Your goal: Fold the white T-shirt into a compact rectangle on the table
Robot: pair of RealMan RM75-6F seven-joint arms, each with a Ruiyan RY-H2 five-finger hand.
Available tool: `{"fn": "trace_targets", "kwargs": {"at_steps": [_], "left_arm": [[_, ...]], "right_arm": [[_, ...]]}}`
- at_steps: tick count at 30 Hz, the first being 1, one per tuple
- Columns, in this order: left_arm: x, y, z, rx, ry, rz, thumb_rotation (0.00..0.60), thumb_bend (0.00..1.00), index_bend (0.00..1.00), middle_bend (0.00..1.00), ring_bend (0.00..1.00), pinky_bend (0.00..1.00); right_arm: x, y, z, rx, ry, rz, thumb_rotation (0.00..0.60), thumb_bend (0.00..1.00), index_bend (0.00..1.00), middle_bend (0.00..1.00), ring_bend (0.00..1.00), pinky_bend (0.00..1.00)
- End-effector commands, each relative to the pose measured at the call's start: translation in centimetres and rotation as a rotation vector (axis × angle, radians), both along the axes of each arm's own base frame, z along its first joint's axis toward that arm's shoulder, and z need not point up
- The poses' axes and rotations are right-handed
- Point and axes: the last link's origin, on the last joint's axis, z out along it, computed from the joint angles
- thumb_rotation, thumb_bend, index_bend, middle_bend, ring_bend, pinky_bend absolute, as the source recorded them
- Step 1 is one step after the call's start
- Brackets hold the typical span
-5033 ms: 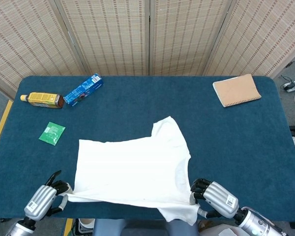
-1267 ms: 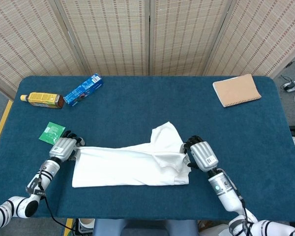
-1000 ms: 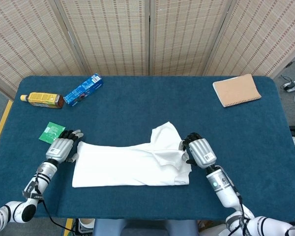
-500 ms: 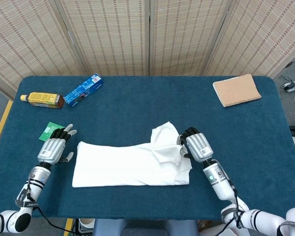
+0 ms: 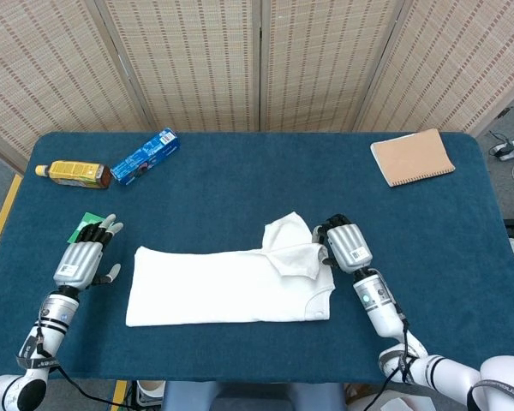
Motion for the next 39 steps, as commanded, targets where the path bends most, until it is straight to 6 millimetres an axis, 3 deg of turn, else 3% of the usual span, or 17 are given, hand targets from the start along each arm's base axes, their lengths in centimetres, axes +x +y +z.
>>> {"fn": "trace_targets", "kwargs": {"at_steps": [1,12,15,17,20,22,25,29,34,39], "left_arm": [[-0.1,0.0,0.1,0.004,0.0,0.001,0.6,0.38,0.0,0.0,0.0,0.0],[0.0,-0.3,0.8,0.036,-0.032,-0.001,0.6,0.38,0.0,0.0,0.0,0.0],[0.0,-0.6,1.1,0.048,-0.043,-0.005,0.6,0.38,0.0,0.0,0.0,0.0],[0.1,-0.8,1.3,0.053,-0.046,-0.01,0.6,0.38,0.0,0.0,0.0,0.0],[0.3,-1.2,1.7,0.062,-0.054,-0.02,0.6,0.38,0.0,0.0,0.0,0.0],[0.4,-1.4,2.0,0.071,-0.062,-0.024,0.6,0.38,0.0,0.0,0.0,0.0],[0.5,-1.8,2.4,0.082,-0.08,-0.022,0.6,0.38,0.0,0.0,0.0,0.0],[0.3,-2.3,2.9,0.091,-0.102,-0.013,0.6,0.38,0.0,0.0,0.0,0.0],[0.1,-2.7,3.5,0.108,-0.113,-0.004,0.6,0.38,0.0,0.0,0.0,0.0],[-0.1,-3.2,4.0,0.118,-0.132,0.002,0.6,0.38,0.0,0.0,0.0,0.0]], "right_arm": [[-0.1,-0.3,-0.4,0.0,-0.001,-0.006,0.6,0.54,0.82,0.54,0.31,0.22],[-0.8,-1.7,-1.1,-0.01,0.023,-0.047,0.6,0.54,0.82,0.54,0.31,0.22],[-1.0,-1.8,-1.4,0.0,0.028,-0.064,0.6,0.49,0.79,0.51,0.31,0.19],[-1.1,-1.7,-1.5,0.009,0.035,-0.072,0.6,0.42,0.67,0.44,0.27,0.16],[-1.1,-1.7,-1.5,0.021,0.058,-0.084,0.6,0.3,0.31,0.28,0.15,0.09],[-1.1,-1.7,-1.3,0.025,0.072,-0.087,0.6,0.26,0.14,0.2,0.1,0.06],[-1.1,-1.6,-0.8,0.026,0.092,-0.081,0.6,0.21,0.01,0.11,0.04,0.02],[-1.1,-1.4,-0.1,0.036,0.117,-0.076,0.6,0.13,0.0,0.04,0.0,0.0],[-0.5,-0.4,0.8,0.041,0.104,-0.015,0.6,0.1,0.0,0.06,0.0,0.0],[-0.3,1.2,0.9,0.08,0.13,0.08,0.6,0.1,0.19,0.15,0.0,0.0]]}}
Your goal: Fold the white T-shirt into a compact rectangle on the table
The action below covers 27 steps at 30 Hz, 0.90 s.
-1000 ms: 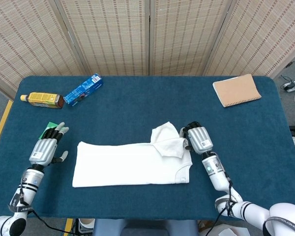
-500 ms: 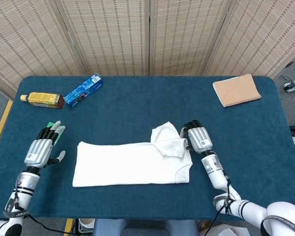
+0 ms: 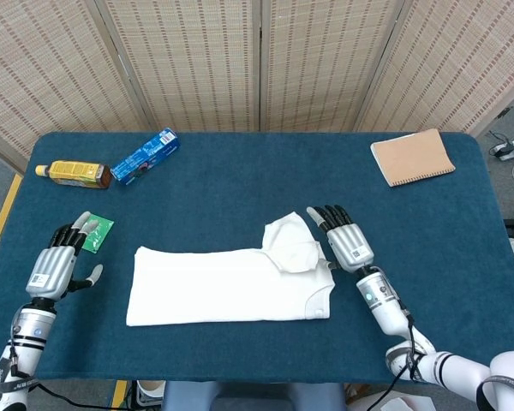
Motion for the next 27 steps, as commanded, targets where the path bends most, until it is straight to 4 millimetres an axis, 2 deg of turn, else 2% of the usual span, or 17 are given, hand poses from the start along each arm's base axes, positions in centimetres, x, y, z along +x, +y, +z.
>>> {"fn": "trace_targets", "kwargs": {"at_steps": [1,6,10,27], "left_arm": [[0.0,-0.3,0.2,-0.003,-0.012,0.003,0.6,0.38,0.0,0.0,0.0,0.0],[-0.1,-0.7,0.4,-0.014,-0.03,0.013,0.6,0.38,0.0,0.0,0.0,0.0],[-0.2,-0.9,0.5,-0.011,-0.034,0.017,0.6,0.38,0.0,0.0,0.0,0.0],[-0.6,-1.1,0.9,0.002,-0.063,0.026,0.6,0.38,0.0,0.0,0.0,0.0]], "right_arm": [[-0.1,1.4,0.1,0.037,0.019,0.062,0.6,0.11,0.22,0.16,0.0,0.0],[-0.4,2.6,0.1,0.064,0.044,0.103,0.6,0.12,0.31,0.2,0.02,0.0],[-0.5,2.8,0.1,0.064,0.06,0.118,0.6,0.15,0.36,0.23,0.04,0.0],[-0.2,1.2,-2.3,0.045,0.084,0.144,0.6,0.28,0.57,0.32,0.13,0.0]]}}
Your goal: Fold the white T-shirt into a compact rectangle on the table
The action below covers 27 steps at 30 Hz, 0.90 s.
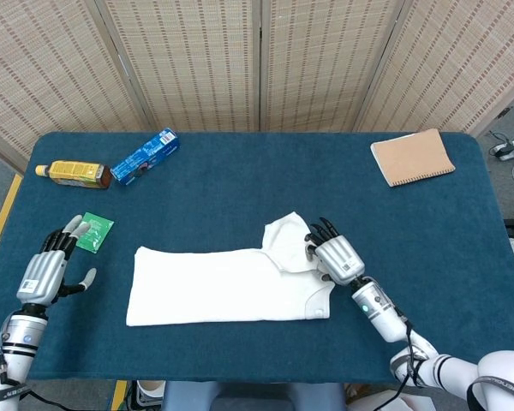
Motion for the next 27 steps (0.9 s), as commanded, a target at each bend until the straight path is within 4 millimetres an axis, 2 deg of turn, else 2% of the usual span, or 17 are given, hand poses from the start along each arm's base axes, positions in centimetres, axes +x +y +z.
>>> {"fn": "trace_targets", "kwargs": {"at_steps": [1,6,15,27], "left_arm": [[-0.1,0.0,0.0,0.001,-0.002,0.001,0.6,0.38,0.0,0.0,0.0,0.0],[-0.2,0.0,0.1,0.011,-0.003,0.001,0.6,0.38,0.0,0.0,0.0,0.0],[-0.2,-0.1,0.4,0.025,0.003,-0.004,0.6,0.38,0.0,0.0,0.0,0.0],[-0.2,-0.4,0.7,0.027,0.014,-0.008,0.6,0.38,0.0,0.0,0.0,0.0]], "right_arm": [[0.3,-0.2,-0.4,-0.001,-0.01,0.003,0.6,0.29,0.6,0.33,0.14,0.0],[0.6,-0.9,-0.4,-0.029,-0.062,-0.024,0.6,0.34,0.66,0.36,0.16,0.0],[1.5,-3.5,-0.4,-0.097,-0.187,-0.168,0.6,0.34,0.66,0.36,0.16,0.0],[2.2,-6.2,-1.4,-0.151,-0.155,-0.23,0.6,0.34,0.66,0.36,0.16,0.0]]}}
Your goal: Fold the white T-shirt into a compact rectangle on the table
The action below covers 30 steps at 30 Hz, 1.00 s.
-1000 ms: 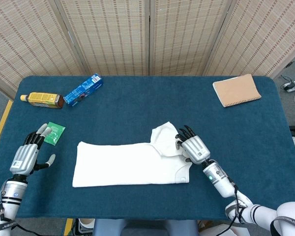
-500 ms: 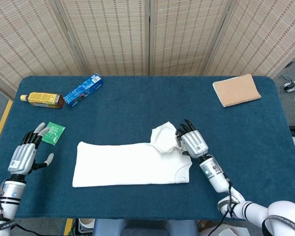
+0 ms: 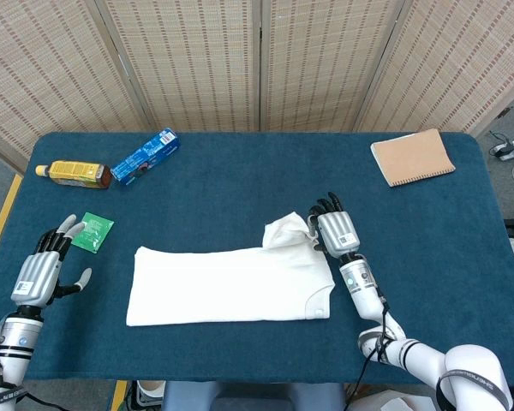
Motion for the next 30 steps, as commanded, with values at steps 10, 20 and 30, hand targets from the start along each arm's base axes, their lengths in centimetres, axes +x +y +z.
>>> {"fn": "trace_targets", "kwargs": {"at_steps": [10,20,30], "left_arm": [[0.0,0.0,0.5,0.01,0.011,-0.006,0.6,0.38,0.0,0.0,0.0,0.0],[-0.2,0.2,1.0,0.002,0.036,-0.019,0.6,0.38,0.0,0.0,0.0,0.0],[-1.0,0.5,1.4,-0.033,0.125,-0.073,0.6,0.38,0.1,0.0,0.0,0.0]], "right_arm": [[1.2,-2.0,-0.6,-0.016,0.009,-0.036,0.6,0.26,0.12,0.13,0.09,0.0],[2.9,-1.5,1.5,-0.041,-0.041,0.05,0.6,0.25,0.07,0.11,0.06,0.0],[2.4,4.0,8.5,-0.045,-0.045,0.141,0.6,0.25,0.17,0.17,0.06,0.0]]}}
